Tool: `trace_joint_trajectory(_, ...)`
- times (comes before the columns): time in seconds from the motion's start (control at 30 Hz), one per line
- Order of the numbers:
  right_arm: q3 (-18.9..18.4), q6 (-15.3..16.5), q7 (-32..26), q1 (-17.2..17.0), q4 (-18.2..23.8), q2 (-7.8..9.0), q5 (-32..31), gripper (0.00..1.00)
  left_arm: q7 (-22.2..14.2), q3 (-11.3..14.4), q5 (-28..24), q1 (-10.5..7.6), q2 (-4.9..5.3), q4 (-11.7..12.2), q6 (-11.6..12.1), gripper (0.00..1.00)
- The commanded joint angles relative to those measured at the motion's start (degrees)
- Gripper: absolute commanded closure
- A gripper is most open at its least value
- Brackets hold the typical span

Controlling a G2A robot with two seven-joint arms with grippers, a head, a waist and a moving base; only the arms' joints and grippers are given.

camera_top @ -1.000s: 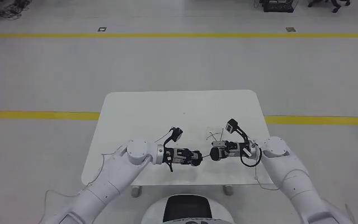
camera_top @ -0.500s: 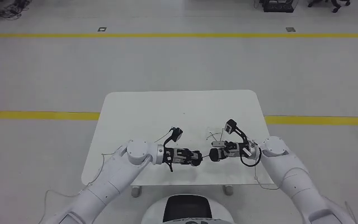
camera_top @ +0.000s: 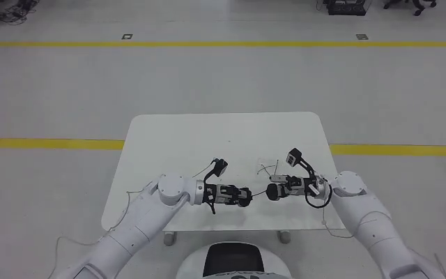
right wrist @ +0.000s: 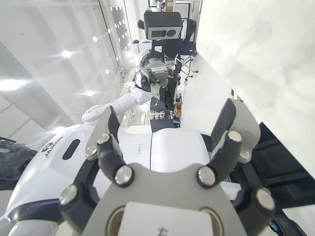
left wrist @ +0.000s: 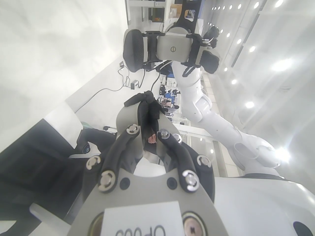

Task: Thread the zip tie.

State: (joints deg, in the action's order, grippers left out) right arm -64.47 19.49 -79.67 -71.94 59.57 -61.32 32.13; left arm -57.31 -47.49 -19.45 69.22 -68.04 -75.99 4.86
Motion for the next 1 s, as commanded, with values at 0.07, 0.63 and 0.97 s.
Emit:
trace_joint_trajectory(0.07, 1.36, -0.01, 0.03, 0.21, -0.37, 0.67, 2.59, 0.18, 0.0, 0.0, 0.0, 0.0, 0.0, 0.0, 0.0, 1.0)
trace_joint_trajectory(0.63, 10.83, -0.01, 0.03, 6.03, -5.38, 2.63, 6.86, 0.7, 0.0, 0.0, 0.0, 0.0, 0.0, 0.0, 0.0, 1.0)
trace_joint_trajectory(0.97, 12.6, -0.01, 0.03, 7.02, -5.01, 2.93, 7.48, 0.81, 0.0, 0.0, 0.0, 0.0, 0.0, 0.0, 0.0, 1.0)
